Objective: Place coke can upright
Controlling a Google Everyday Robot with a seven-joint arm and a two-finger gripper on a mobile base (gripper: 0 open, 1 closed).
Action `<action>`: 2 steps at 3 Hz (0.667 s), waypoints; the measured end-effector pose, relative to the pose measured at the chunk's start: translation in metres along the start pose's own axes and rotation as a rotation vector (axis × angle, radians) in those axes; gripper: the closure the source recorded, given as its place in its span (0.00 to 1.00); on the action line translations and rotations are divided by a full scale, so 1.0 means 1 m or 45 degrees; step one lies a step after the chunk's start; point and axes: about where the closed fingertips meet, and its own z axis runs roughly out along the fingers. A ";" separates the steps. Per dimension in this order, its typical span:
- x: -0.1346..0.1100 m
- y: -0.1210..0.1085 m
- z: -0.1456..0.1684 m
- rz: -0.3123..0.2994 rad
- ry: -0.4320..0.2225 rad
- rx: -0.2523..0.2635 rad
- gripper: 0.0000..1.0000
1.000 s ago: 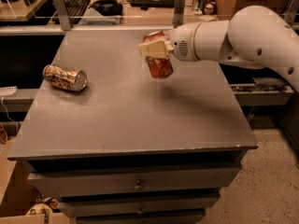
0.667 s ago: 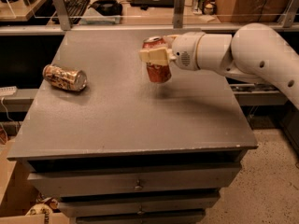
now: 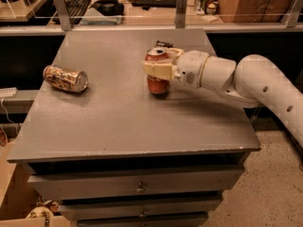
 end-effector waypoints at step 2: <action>0.017 0.005 -0.008 0.043 -0.077 -0.012 0.28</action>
Offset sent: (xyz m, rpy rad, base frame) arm -0.0156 -0.0158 -0.0259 0.0985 0.0030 -0.0010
